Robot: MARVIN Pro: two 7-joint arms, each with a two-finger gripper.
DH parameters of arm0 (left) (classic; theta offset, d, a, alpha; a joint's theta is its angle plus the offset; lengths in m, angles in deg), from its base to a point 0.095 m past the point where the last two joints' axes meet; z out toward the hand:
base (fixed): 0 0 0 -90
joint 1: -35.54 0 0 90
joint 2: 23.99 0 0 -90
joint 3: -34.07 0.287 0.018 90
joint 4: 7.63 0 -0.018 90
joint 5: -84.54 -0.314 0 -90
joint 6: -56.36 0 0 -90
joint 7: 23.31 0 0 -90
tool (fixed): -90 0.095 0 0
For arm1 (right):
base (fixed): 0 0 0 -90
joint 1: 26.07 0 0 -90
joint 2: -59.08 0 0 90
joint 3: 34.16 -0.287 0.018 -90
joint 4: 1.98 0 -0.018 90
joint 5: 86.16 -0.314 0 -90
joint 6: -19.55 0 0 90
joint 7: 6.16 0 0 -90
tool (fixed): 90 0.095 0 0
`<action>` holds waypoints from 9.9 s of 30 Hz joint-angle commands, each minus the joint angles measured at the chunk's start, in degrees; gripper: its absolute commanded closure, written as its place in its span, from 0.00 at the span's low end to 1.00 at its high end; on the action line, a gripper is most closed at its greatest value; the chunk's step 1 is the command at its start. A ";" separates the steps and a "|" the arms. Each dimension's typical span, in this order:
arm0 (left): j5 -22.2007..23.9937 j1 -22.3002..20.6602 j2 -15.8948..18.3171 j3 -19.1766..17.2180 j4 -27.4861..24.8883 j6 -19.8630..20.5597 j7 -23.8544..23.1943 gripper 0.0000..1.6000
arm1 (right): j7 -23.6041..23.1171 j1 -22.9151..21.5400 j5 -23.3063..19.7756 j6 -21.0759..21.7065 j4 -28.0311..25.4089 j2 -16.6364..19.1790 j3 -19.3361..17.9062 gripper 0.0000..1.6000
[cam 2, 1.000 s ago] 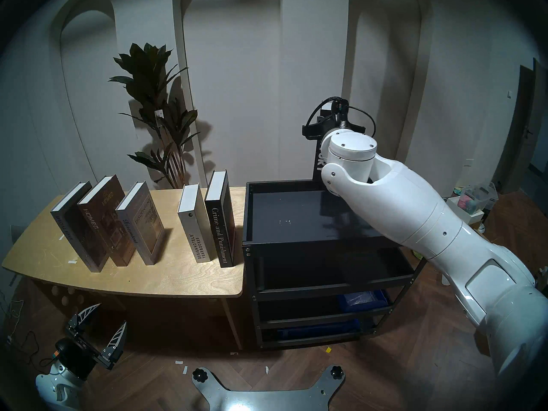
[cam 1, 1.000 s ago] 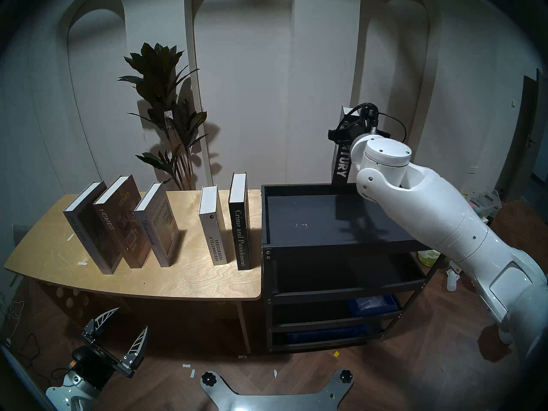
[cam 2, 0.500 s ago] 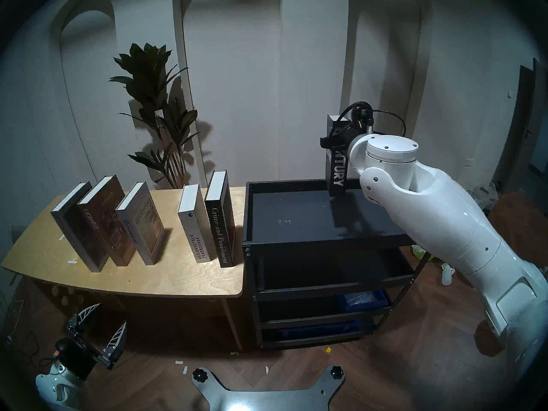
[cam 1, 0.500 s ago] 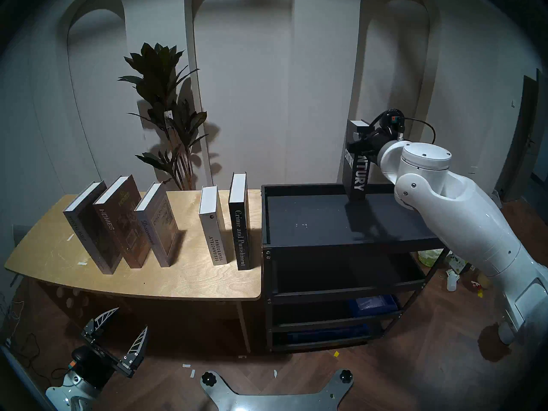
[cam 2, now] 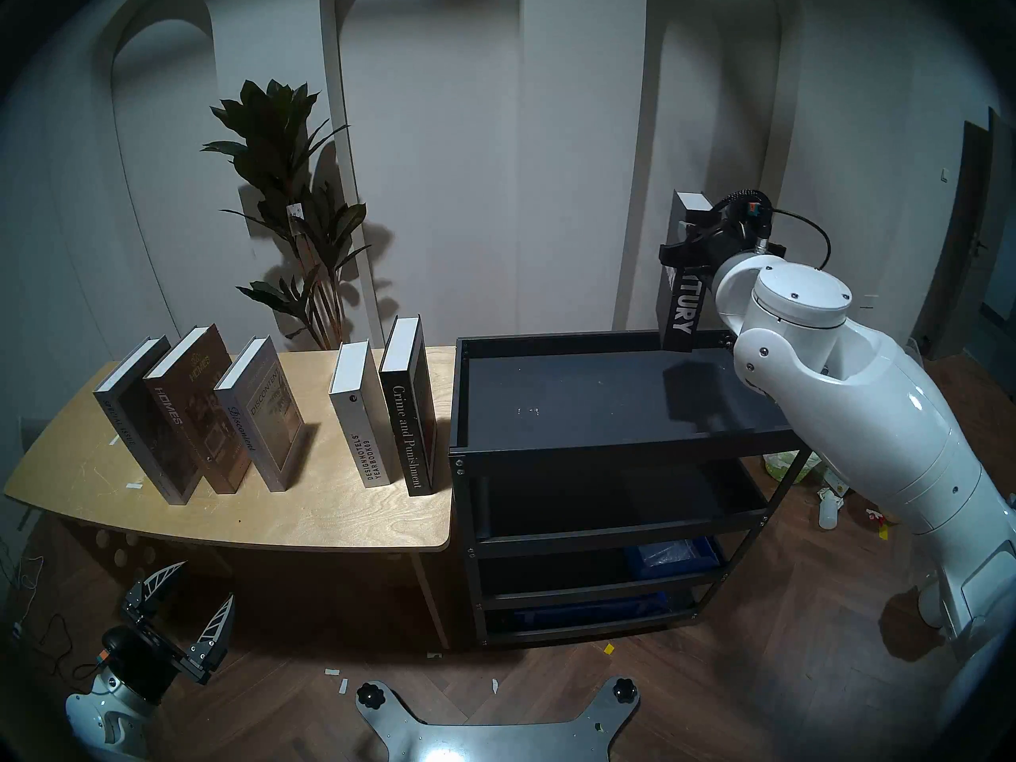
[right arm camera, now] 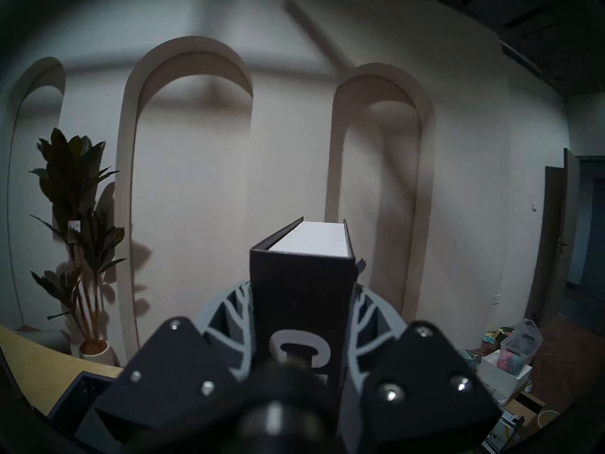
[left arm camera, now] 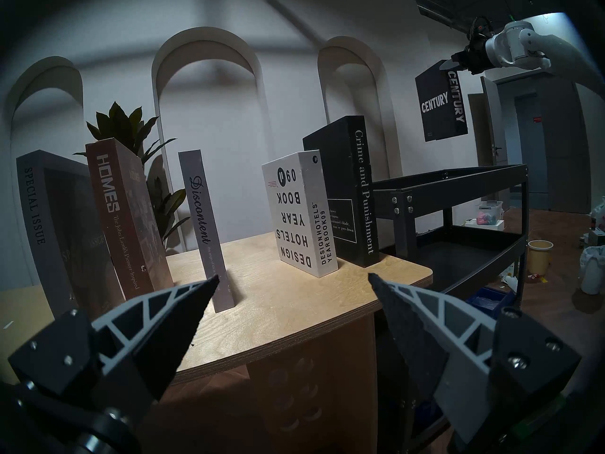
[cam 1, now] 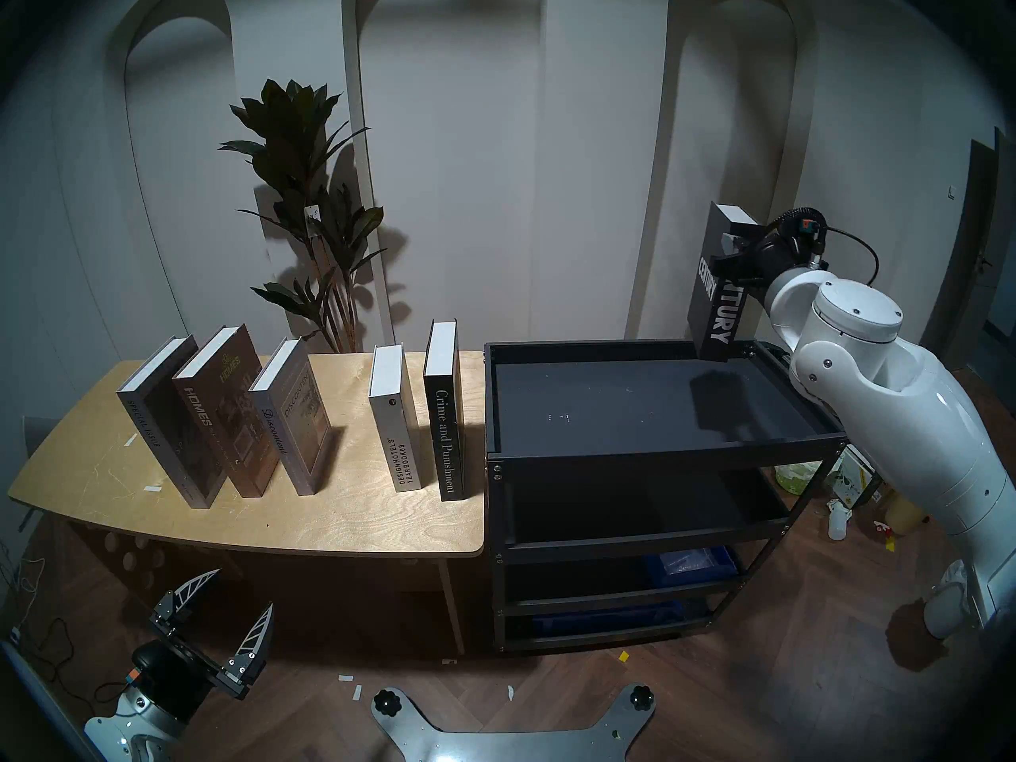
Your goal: Move the books from the display table onto the shelf, standing them upright with spines facing out and tallest at one end
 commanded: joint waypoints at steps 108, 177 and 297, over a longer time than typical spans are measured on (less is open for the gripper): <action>-0.05 0.78 0.35 0.14 -1.33 0.04 1.27 0.00 | -62.54 9.14 -7.53 -22.17 46.38 10.07 -8.81 1.00; -0.03 0.81 0.43 0.19 -1.31 -0.01 1.35 0.00 | -66.94 -2.52 2.38 -18.96 58.39 3.37 -6.21 1.00; 2.45 3.19 2.62 -9.46 6.78 -0.48 1.90 0.00 | -63.01 34.59 -4.14 -51.44 -0.48 -28.87 21.76 0.00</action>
